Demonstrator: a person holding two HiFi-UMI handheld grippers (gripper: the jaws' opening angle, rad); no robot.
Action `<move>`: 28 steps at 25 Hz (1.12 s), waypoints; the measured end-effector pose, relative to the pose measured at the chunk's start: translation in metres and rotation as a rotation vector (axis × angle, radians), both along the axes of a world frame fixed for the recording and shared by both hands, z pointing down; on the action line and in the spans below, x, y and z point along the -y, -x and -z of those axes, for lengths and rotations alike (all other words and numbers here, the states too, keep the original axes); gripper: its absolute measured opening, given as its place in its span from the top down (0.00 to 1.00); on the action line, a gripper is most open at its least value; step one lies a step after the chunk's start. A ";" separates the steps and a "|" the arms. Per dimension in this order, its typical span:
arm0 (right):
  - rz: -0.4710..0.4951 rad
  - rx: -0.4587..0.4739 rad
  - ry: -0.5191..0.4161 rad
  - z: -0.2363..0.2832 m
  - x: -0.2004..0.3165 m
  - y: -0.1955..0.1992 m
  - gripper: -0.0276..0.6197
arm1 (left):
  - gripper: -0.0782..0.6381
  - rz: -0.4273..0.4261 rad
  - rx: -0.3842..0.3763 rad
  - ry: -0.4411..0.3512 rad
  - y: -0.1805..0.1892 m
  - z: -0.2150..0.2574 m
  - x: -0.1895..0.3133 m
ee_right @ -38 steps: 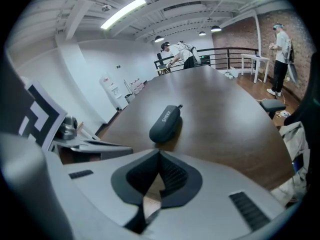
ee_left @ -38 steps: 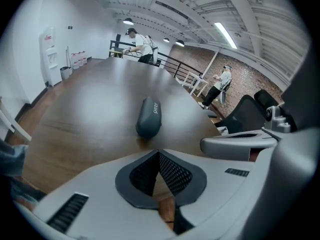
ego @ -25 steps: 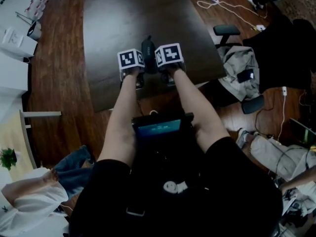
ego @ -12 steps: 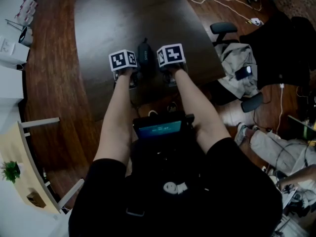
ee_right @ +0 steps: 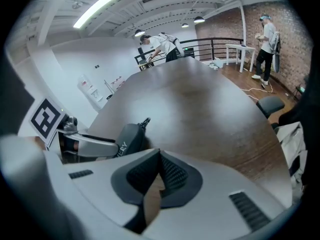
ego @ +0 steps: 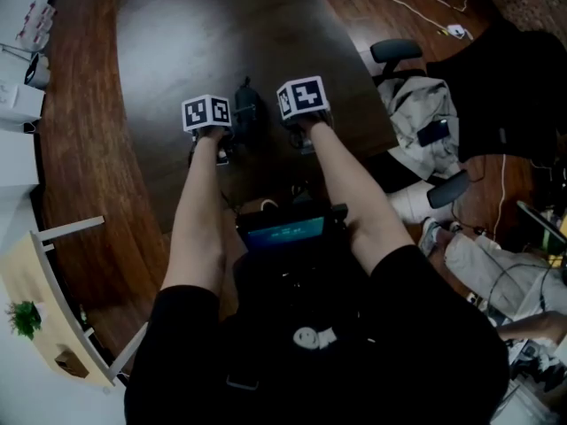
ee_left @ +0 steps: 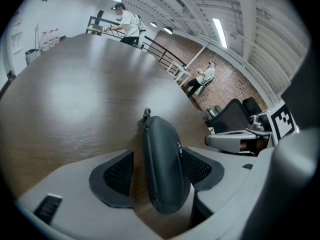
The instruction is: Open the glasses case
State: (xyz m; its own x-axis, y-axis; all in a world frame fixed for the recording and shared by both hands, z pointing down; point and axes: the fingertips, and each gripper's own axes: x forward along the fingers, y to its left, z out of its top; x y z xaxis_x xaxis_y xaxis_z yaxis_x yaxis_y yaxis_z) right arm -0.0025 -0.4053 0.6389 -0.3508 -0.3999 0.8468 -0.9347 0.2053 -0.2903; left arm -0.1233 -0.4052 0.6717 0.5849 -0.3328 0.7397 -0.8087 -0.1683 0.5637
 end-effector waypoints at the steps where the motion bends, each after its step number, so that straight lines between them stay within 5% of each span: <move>1: -0.005 -0.004 0.006 -0.003 0.003 -0.006 0.94 | 0.48 -0.013 -0.022 0.011 -0.009 -0.001 0.001; 8: -0.029 0.008 0.057 -0.016 0.009 -0.025 0.94 | 0.48 -0.121 -0.006 0.062 -0.059 -0.010 0.005; 17: -0.055 0.022 0.050 -0.015 0.015 -0.049 0.94 | 0.49 -0.103 0.010 0.116 -0.069 -0.014 0.010; 22: -0.040 0.033 0.058 -0.013 0.010 -0.042 0.94 | 0.45 -0.150 0.082 0.030 -0.071 -0.005 0.011; 28: -0.023 0.037 0.037 -0.014 0.013 -0.034 0.94 | 0.45 -0.198 0.192 0.058 -0.072 -0.024 0.002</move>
State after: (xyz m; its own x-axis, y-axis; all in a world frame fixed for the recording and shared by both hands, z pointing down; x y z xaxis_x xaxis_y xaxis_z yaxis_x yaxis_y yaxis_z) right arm 0.0312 -0.4182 0.6529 -0.3730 -0.3768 0.8479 -0.9276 0.1718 -0.3317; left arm -0.0515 -0.4072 0.6960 0.4820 -0.1800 0.8575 -0.8559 -0.3057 0.4170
